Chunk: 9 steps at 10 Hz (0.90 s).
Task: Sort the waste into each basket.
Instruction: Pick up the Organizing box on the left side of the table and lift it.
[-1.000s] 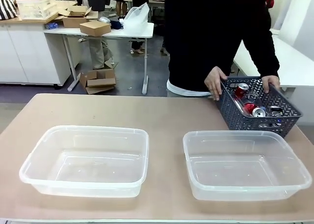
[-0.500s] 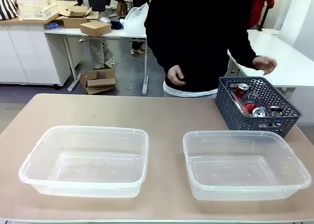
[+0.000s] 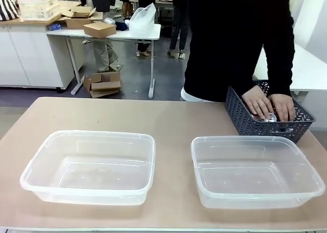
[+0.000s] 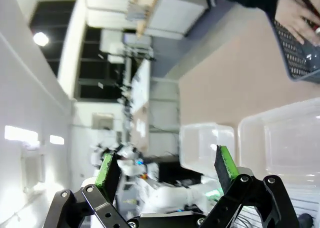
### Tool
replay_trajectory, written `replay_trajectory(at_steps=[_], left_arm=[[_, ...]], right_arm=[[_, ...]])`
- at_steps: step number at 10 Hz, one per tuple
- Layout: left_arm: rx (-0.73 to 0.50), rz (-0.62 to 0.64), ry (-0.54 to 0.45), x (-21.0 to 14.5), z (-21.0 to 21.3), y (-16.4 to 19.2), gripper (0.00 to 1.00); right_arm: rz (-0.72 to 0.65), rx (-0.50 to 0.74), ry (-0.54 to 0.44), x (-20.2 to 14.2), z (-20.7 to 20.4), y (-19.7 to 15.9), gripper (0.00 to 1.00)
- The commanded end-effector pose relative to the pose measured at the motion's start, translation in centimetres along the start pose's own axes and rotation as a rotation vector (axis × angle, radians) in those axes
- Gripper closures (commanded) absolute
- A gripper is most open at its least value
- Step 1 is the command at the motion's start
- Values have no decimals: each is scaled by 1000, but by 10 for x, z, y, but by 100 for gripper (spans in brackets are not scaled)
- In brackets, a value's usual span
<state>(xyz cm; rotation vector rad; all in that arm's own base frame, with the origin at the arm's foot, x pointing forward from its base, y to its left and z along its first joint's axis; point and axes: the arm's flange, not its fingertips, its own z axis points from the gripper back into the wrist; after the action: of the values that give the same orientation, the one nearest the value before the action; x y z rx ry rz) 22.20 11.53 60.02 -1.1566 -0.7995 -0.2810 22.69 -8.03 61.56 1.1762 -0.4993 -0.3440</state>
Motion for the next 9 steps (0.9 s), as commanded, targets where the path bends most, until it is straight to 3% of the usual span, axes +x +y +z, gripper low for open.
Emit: replay_trajectory(at_steps=[1,2,3,5,6,7,8,9], left_arm=[[307,-116,163,-21,22,-3,0],[435,-125,177,-38,26,1,0],[479,-145,192,-55,22,6,0],[391,-168,262,-76,-25,23,0],[329,-163,170,-71,-42,31,0],[204,-85,74,-54,-34,27,0],[420,-153,225,-44,-1,7,0],[420,-153,225,-44,-1,7,0]], right_arm=[[102,-160,251,-7,-131,4,0],[136,-222,364,-26,-191,-2,0],[165,-260,467,-52,-239,-8,0],[218,-288,704,-118,-282,-27,0],[265,-231,654,-106,-251,-22,0],[167,-331,635,-124,-285,-18,0],[167,-331,635,-124,-285,-18,0],[167,-331,635,-124,-285,-18,0]])
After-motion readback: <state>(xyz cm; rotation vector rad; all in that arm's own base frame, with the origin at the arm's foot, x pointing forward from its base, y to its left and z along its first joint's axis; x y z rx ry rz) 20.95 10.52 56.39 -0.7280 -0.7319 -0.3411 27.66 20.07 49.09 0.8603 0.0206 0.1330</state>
